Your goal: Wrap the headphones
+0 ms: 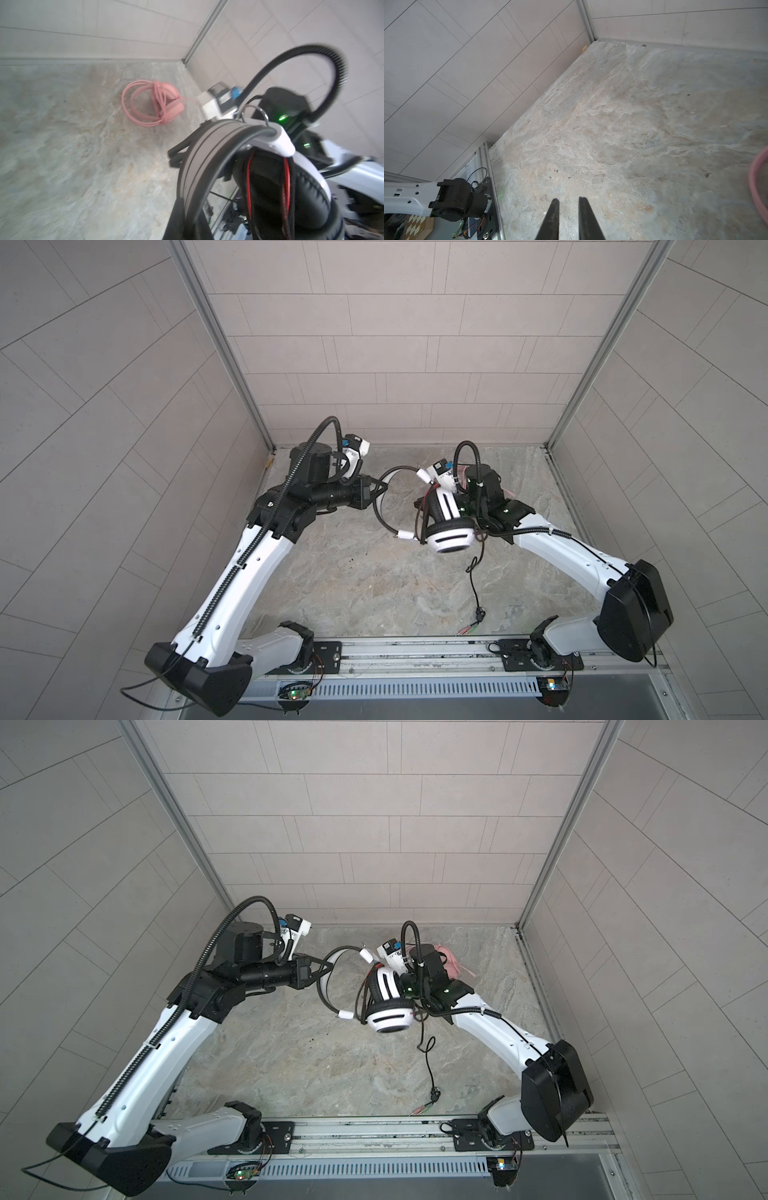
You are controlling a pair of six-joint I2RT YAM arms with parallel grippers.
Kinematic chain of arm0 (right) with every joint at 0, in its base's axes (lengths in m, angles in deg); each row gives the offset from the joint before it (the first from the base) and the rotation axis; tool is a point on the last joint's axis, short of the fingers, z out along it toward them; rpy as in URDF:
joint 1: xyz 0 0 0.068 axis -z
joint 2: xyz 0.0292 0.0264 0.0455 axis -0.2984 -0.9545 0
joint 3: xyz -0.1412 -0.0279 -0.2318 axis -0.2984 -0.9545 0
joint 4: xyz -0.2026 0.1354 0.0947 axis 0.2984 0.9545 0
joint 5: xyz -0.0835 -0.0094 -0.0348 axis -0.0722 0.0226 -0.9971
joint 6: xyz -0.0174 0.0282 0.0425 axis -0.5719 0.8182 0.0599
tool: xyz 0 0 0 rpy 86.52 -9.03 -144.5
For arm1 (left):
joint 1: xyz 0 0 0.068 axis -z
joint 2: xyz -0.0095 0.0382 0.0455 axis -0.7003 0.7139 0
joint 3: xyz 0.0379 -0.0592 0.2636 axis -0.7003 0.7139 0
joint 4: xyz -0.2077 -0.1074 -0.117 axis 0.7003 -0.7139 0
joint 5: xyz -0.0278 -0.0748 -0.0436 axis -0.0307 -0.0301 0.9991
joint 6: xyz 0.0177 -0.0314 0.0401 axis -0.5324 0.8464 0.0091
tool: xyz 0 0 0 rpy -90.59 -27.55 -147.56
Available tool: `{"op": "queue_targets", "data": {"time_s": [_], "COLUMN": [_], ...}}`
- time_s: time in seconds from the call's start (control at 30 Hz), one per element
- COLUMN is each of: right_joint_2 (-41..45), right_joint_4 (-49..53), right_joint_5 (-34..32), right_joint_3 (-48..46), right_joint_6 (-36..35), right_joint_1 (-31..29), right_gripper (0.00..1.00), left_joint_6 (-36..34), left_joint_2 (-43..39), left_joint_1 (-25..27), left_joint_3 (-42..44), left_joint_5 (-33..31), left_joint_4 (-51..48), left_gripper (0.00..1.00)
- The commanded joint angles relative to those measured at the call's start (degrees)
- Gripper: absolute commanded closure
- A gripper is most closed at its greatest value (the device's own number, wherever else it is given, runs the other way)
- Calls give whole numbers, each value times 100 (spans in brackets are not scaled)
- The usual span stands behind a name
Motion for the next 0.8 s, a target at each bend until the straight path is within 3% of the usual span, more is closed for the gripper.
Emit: {"op": "queue_targets", "data": {"time_s": [0.0,0.3,0.77], "right_joint_2": [-41,256,890], "right_joint_4": [-183,-228,-482], "right_joint_5": [69,156,122], "right_joint_3": [-126,-418,-716], "right_joint_6": [168,195,664], "right_joint_1": [3,301,1040], "right_gripper": [80,79,82], "left_joint_6": [1109,2847,2039], "left_joint_2": [-253,-104,-172], "left_joint_1": [-172,-991,-1628], "left_joint_3": [-254,576,544], "left_joint_5": [1173,1604,1571], "left_joint_4": [1662,3728,2763], "left_gripper": [100,100,100]}}
